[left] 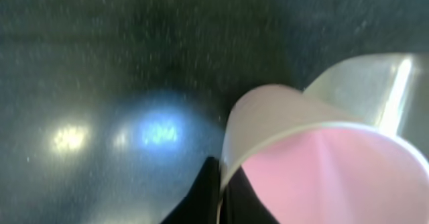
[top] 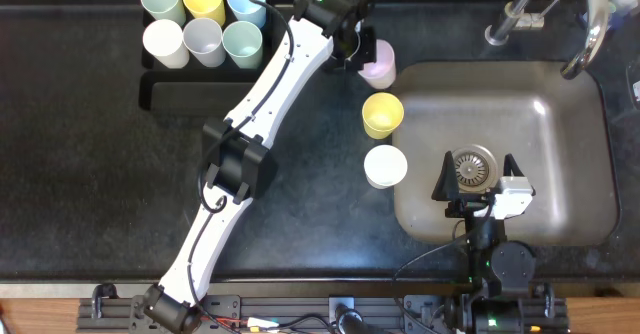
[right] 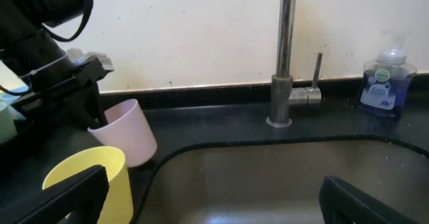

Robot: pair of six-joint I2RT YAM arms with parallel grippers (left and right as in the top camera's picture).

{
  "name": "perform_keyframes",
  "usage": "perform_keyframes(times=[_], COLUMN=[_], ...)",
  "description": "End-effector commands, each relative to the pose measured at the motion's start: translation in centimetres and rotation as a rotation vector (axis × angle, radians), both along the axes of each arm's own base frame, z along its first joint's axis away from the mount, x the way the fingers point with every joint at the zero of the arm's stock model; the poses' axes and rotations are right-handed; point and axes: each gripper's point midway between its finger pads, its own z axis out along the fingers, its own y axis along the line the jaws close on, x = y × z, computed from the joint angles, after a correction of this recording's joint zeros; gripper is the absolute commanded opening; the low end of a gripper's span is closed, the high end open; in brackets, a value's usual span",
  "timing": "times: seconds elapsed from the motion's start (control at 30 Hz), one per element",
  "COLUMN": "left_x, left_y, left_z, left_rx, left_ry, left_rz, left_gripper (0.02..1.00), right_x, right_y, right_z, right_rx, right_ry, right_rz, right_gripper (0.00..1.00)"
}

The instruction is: Store Cups

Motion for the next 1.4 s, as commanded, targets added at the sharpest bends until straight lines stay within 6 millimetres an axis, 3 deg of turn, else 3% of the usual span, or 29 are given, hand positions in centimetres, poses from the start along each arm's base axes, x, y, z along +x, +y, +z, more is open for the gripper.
perform_keyframes(times=[0.03, 0.13, 0.2, 0.3, 0.43, 0.53, 0.6, 0.7, 0.9, 1.2, 1.4], left_x=[2.1, 2.4, 1.7, -0.6, -3.5, -4.9, -5.8, -6.7, -7.2, -8.1, -8.9], left_y=[2.5, 6.5, 10.5, 18.9, 28.7, 33.9, 36.1, 38.1, 39.0, 39.7, 40.5], left_z=[6.5, 11.6, 14.6, 17.9, 19.1, 18.2, 16.9, 14.2, 9.3, 8.2, 5.7], left_rx=[-0.024, -0.003, 0.029, 0.1, 0.166, 0.179, 0.174, 0.169, 0.155, 0.179, 0.179], left_ry=[-0.147, -0.221, -0.236, -0.193, -0.108, -0.057, -0.023, 0.019, 0.083, 0.114, 0.164], left_rz=[0.048, 0.123, 0.216, 0.42, 0.634, 0.751, 0.803, 0.853, 0.925, 0.962, 1.032], left_gripper=[0.036, 0.036, 0.036, 0.036, 0.038, 0.036, 0.036, 0.038, 0.036, 0.036, 0.036], right_x=[0.0, 0.0, 0.0, 0.0, 0.0, 0.0, 0.0, 0.0, 0.0, 0.0, 0.0], right_y=[0.0, 0.0, 0.0, 0.0, 0.0, 0.0, 0.0, 0.0, 0.0, 0.0, 0.0], right_z=[-0.4, -0.4, -0.4, -0.4, -0.4, -0.4, -0.4, -0.4, -0.4, -0.4, -0.4], right_rx=[0.005, 0.005, 0.005, 0.005, 0.005, 0.005, 0.005, 0.005, 0.005, 0.005, 0.005], right_ry=[0.0, 0.0, 0.0, 0.0, 0.0, 0.0, 0.0, 0.0, 0.0, 0.0, 0.0], right_rz=[0.002, 0.002, 0.002, 0.002, 0.002, 0.002, 0.002, 0.002, 0.002, 0.002, 0.002], right_gripper=[0.996, 0.998, 0.998, 0.996, 0.998, 0.998, 0.996, 0.998, 0.996, 0.996, 0.996])
